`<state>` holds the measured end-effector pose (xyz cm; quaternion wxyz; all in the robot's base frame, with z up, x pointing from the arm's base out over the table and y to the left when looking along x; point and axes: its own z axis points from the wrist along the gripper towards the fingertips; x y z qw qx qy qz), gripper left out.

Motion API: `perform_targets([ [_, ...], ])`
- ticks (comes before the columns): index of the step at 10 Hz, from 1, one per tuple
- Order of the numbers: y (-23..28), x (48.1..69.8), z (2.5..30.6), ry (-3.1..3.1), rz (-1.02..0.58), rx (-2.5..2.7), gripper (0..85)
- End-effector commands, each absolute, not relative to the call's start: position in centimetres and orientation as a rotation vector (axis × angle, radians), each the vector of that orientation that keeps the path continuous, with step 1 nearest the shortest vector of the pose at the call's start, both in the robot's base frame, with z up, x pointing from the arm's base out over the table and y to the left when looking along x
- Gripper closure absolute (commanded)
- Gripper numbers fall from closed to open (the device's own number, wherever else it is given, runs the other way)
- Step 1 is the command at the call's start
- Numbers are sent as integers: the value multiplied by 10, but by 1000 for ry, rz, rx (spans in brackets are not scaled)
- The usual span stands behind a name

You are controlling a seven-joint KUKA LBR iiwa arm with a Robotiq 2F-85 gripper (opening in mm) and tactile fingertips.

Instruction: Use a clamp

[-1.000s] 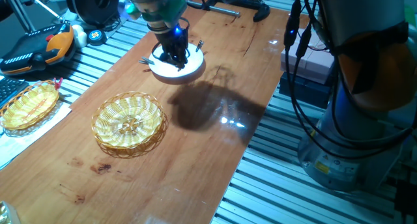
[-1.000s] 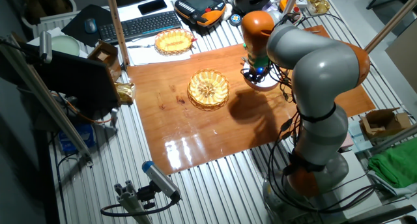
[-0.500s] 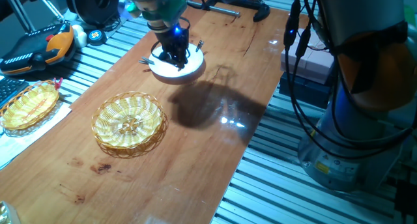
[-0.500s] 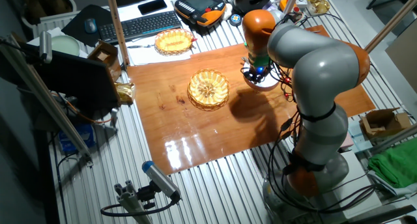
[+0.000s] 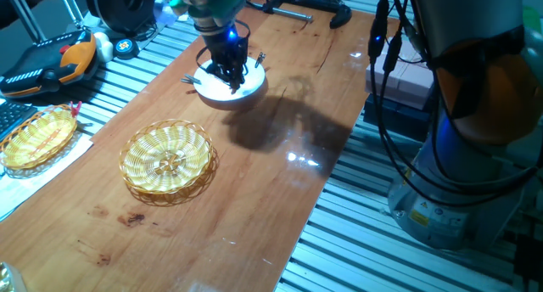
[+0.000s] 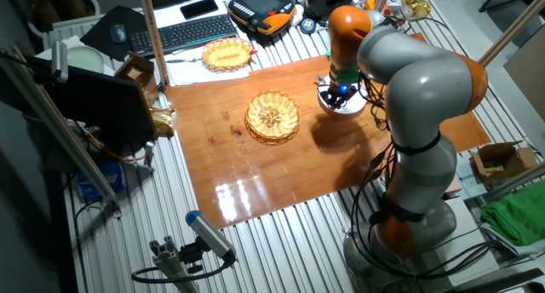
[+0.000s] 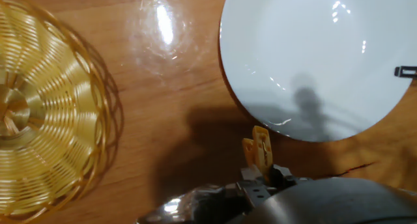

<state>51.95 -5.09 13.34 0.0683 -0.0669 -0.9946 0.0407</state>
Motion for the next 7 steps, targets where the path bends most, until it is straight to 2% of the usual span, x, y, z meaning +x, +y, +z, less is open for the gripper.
perform_targets([
  [1, -51, 520, 133, -2987, 112, -211, 843],
  [7, -40, 523, 134, -2917, 24, -362, 843],
])
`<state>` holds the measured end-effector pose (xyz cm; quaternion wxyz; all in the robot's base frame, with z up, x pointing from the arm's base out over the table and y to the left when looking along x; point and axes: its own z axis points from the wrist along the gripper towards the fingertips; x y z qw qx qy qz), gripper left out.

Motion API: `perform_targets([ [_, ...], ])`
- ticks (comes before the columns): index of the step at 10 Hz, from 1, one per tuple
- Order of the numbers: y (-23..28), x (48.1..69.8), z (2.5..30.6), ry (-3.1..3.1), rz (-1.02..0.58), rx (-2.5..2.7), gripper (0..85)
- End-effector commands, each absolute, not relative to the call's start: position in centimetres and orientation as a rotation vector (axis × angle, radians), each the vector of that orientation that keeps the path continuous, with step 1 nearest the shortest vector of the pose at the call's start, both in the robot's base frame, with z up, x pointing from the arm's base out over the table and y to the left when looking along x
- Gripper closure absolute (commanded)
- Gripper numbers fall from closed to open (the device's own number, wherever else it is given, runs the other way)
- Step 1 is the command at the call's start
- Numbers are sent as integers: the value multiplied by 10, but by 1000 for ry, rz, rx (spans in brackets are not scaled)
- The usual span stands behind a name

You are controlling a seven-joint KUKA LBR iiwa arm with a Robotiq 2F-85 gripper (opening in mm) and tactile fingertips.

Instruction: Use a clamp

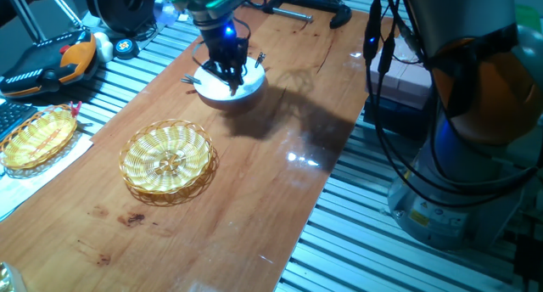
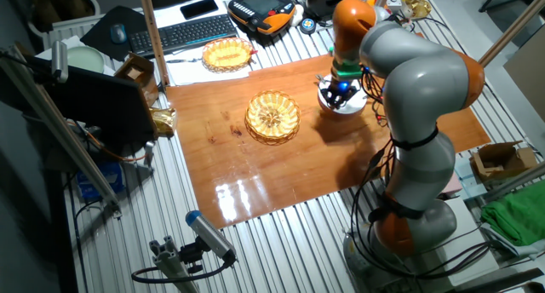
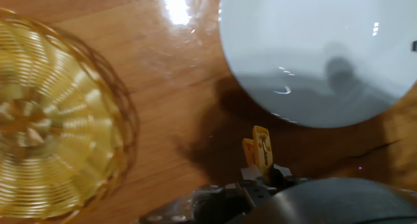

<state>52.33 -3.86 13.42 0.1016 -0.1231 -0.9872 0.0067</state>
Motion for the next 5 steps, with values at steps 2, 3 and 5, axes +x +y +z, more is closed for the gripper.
perform_targets([
  [2, -30, 526, 134, -2903, 5, -389, 843],
  [3, -26, 527, 134, -2890, -31, -437, 843],
  [5, -14, 529, 134, -2874, -51, -525, 843],
])
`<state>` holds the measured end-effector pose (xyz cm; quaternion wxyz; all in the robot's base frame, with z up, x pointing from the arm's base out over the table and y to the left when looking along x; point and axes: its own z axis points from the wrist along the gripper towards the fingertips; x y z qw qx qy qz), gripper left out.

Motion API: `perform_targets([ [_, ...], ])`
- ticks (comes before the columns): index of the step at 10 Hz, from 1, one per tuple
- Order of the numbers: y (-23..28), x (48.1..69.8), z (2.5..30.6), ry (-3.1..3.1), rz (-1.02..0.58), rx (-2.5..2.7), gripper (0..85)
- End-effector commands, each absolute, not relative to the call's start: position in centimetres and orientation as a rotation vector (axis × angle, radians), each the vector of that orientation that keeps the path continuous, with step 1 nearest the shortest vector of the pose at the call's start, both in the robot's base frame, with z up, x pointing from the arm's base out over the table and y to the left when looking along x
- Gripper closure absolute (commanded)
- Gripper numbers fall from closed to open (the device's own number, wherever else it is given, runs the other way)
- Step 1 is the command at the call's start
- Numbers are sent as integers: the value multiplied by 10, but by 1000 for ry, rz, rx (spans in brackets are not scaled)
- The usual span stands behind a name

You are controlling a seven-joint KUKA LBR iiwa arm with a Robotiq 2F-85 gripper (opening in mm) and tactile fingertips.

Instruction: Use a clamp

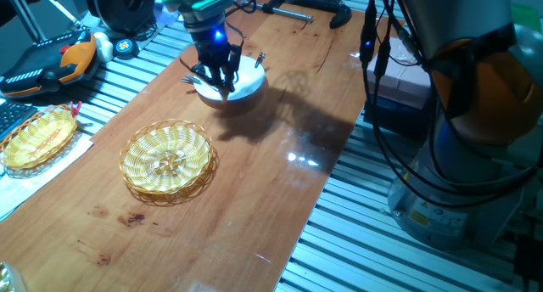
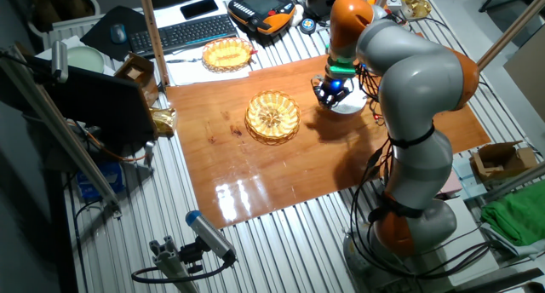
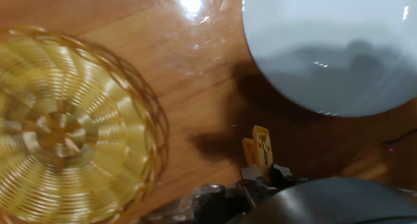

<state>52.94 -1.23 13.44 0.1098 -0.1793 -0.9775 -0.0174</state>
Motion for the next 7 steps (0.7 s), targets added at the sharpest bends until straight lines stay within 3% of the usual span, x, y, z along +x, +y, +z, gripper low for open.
perform_targets([
  [1, -8, 530, 134, -2866, -55, -565, 843],
  [7, -6, 534, 127, -2810, -92, -776, 843],
])
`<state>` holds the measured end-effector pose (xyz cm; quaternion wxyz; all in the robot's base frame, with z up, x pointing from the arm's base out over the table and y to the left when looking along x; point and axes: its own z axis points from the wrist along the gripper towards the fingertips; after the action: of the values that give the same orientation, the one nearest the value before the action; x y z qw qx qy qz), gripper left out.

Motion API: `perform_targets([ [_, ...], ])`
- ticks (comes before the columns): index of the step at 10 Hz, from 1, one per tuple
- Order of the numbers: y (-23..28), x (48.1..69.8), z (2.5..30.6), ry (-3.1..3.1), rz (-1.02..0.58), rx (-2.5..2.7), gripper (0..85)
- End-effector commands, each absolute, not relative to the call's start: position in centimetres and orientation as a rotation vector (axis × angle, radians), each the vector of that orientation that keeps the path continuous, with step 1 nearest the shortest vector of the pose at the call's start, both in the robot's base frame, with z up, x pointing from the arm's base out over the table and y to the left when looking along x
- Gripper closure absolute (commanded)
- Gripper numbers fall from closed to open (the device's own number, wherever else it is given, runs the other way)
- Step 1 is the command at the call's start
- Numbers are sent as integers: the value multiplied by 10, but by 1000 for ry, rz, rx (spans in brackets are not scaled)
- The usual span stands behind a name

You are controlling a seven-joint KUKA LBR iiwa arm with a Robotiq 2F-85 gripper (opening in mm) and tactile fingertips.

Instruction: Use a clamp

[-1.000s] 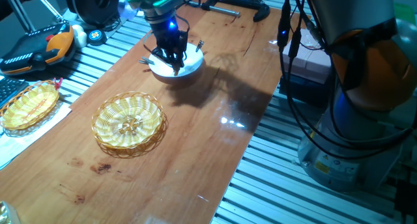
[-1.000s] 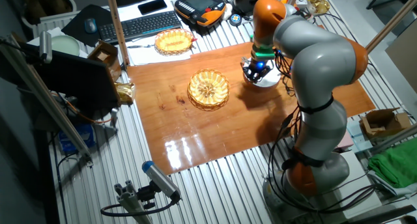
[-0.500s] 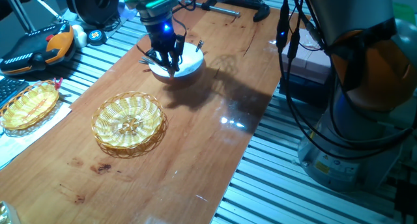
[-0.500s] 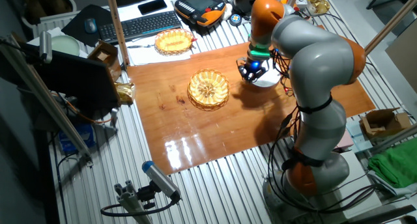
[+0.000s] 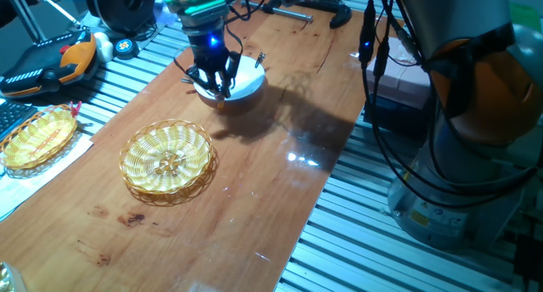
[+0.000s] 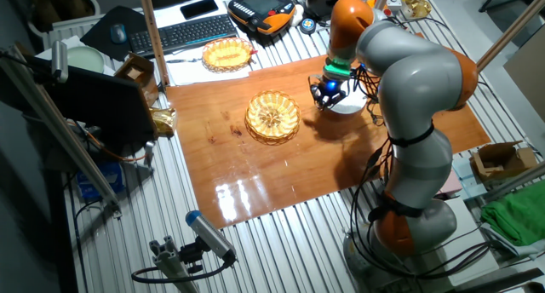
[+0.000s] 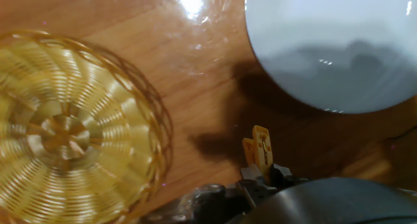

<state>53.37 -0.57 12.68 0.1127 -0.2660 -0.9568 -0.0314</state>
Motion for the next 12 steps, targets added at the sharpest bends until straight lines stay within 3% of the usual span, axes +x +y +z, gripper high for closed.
perform_targets([
  [1, -6, 533, 128, -2802, -91, -797, 843],
  [9, -6, 533, 128, -2801, -122, -894, 843],
  [12, -6, 533, 128, -2708, -225, -966, 843],
])
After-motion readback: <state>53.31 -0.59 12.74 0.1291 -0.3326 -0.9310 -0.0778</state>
